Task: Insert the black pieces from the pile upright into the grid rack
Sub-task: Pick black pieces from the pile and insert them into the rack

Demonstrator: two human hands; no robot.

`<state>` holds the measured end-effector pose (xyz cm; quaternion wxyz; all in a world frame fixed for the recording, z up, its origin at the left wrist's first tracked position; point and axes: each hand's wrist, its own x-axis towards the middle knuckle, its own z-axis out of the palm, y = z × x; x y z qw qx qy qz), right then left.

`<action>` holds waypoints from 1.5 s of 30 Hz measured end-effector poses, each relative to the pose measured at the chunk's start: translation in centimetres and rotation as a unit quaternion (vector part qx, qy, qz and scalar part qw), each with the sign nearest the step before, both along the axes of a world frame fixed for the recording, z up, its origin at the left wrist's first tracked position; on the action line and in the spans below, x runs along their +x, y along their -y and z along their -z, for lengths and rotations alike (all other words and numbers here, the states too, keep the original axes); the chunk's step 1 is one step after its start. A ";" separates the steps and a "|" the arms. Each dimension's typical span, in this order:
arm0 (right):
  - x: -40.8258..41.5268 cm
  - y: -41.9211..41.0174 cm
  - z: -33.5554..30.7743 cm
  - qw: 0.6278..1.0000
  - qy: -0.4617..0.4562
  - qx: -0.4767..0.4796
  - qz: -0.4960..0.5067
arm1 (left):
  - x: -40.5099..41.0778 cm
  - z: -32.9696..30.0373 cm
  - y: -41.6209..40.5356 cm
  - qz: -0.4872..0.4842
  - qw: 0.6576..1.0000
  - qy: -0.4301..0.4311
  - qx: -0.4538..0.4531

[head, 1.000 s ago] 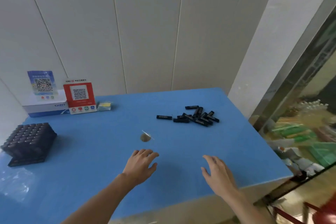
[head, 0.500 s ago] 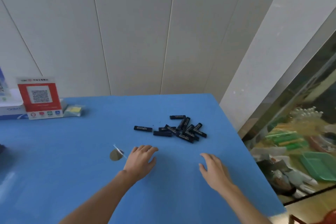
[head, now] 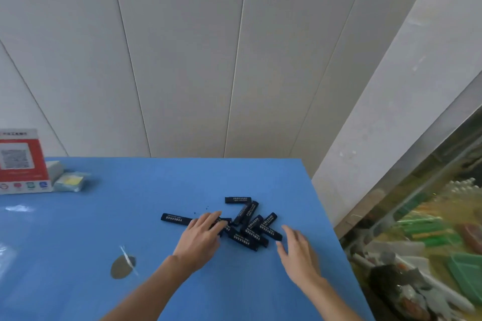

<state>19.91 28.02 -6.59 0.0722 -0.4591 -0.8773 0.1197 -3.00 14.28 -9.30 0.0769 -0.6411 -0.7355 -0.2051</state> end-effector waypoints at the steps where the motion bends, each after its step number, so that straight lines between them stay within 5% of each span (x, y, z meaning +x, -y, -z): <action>1: -0.2 -0.4 0.1 1.000 0.002 0.017 -0.005 | 0.3 0.2 -0.3 -0.007 1.000 -0.002 -0.005; 9: 0.3 -3.1 2.7 0.994 -0.039 0.068 -0.074 | 2.3 1.0 -0.7 -0.080 0.997 0.008 -0.014; 25: 1.4 -5.2 2.1 0.960 -0.234 -0.103 -0.113 | 6.0 -2.0 -0.5 -0.174 0.981 0.041 -0.077; 31: 1.0 -5.6 -0.3 0.936 -0.294 -0.119 -0.154 | 8.2 -4.2 1.6 -0.219 0.966 0.126 -0.047; 45: -1.0 4.5 -4.0 0.891 -0.297 -0.195 -0.283 | 10.6 -4.4 12.5 -0.276 0.933 0.228 -0.042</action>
